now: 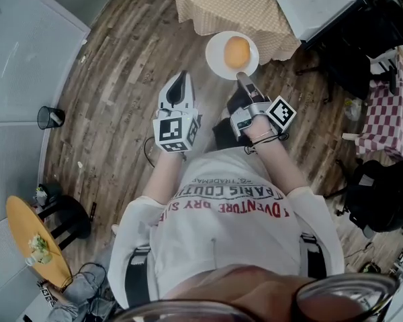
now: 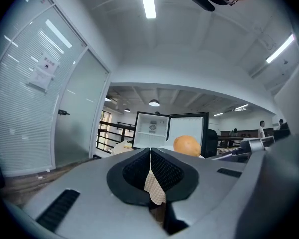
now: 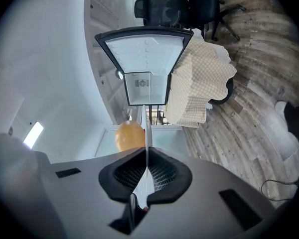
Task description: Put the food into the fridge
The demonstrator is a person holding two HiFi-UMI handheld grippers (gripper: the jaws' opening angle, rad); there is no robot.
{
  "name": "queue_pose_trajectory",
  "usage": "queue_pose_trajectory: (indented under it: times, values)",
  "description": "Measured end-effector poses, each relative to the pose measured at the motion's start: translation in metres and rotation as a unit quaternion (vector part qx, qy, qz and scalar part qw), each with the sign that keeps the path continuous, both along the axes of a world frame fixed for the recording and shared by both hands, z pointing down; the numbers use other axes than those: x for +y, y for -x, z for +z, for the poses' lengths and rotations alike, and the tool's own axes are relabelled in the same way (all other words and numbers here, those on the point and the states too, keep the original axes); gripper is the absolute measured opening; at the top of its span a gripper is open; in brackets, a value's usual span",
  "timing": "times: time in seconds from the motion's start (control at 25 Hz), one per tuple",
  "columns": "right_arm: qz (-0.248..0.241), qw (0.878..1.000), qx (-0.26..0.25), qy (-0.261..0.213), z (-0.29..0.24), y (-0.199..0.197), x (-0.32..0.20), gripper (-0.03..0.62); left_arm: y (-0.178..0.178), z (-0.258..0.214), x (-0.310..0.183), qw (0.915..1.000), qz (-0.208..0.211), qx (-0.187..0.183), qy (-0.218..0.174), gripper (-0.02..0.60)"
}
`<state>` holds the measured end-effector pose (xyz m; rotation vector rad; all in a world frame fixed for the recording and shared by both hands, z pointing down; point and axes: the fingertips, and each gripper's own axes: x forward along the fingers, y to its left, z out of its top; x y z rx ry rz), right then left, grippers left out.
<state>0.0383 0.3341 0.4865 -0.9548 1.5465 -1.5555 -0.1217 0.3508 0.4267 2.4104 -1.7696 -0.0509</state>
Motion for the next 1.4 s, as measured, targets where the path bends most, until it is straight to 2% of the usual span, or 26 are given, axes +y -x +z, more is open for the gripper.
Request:
queue_pose_trajectory:
  times: [0.2, 0.48, 0.64, 0.88, 1.08, 1.4]
  values:
    - [-0.020, 1.000, -0.010, -0.004, -0.001, 0.009, -0.063, 0.034, 0.006, 0.001, -0.052, 0.9998, -0.018, -0.006, 0.002, 0.028]
    - [-0.043, 0.999, -0.008, -0.003, -0.003, 0.012, -0.172, 0.034, 0.010, -0.011, -0.160, 0.9989, -0.046, -0.009, -0.001, 0.028]
    - [-0.051, 0.999, -0.008, -0.008, -0.008, 0.005, -0.236, 0.035, -0.003, -0.012, -0.224, 0.9991, -0.043, 0.002, -0.003, 0.028]
    - [-0.041, 0.999, -0.023, -0.013, -0.013, -0.026, -0.317, 0.034, -0.033, -0.012, -0.308, 0.9995, -0.032, 0.002, -0.006, 0.028]
    - [-0.021, 0.999, -0.025, -0.010, -0.011, -0.048, -0.361, 0.034, -0.045, -0.012, -0.348, 0.9997, -0.021, -0.008, -0.004, 0.028]
    - [0.012, 0.999, -0.040, 0.018, 0.009, -0.070, -0.397, 0.035, -0.066, 0.005, -0.399, 0.9998, 0.011, -0.010, 0.016, 0.028]
